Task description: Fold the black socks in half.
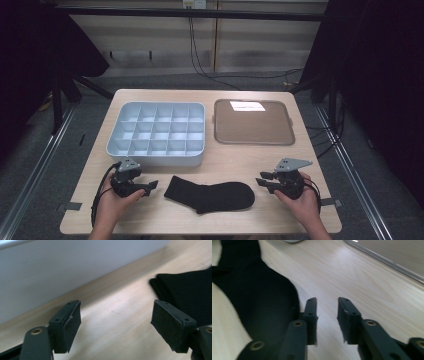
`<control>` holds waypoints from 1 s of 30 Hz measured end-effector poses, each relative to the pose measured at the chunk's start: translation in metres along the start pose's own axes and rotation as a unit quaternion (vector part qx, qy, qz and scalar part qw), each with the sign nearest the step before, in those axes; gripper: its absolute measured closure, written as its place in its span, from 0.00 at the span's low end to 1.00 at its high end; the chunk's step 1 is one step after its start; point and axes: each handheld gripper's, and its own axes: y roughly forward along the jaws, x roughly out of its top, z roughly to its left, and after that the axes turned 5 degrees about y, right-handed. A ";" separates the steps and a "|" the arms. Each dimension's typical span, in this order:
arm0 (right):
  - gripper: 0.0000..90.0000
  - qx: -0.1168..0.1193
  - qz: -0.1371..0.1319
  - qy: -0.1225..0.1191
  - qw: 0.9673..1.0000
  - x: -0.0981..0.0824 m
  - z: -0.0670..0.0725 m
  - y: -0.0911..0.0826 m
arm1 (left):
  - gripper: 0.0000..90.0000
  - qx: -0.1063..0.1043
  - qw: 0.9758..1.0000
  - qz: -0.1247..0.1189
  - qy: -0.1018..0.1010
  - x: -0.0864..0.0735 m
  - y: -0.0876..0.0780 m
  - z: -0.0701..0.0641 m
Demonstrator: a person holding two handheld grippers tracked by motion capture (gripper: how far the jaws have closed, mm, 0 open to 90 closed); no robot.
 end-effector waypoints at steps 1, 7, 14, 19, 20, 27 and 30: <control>0.85 0.006 -0.001 -0.002 1.000 0.002 0.003 -0.001 | 0.27 -0.005 1.000 0.004 0.000 0.002 -0.001 -0.002; 0.96 0.047 0.020 -0.038 0.998 0.010 0.022 0.004 | 0.29 -0.022 1.000 0.021 0.002 0.011 -0.001 -0.015; 1.00 0.080 0.051 -0.070 0.993 0.013 0.038 0.017 | 0.29 -0.044 0.999 0.032 0.004 0.018 0.003 -0.026; 1.00 0.092 0.073 -0.080 0.990 0.011 0.047 0.028 | 0.30 -0.053 0.998 0.032 0.000 0.022 0.003 -0.032; 1.00 0.093 0.076 -0.084 0.989 0.011 0.048 0.030 | 0.30 -0.057 0.998 0.034 0.001 0.023 0.003 -0.033; 1.00 0.086 0.102 -0.093 0.987 0.005 0.045 0.037 | 0.30 -0.071 0.996 0.048 0.009 0.025 0.007 -0.042; 1.00 0.088 0.107 -0.090 0.986 0.003 0.044 0.038 | 0.31 -0.071 0.997 0.043 0.004 0.025 0.009 -0.046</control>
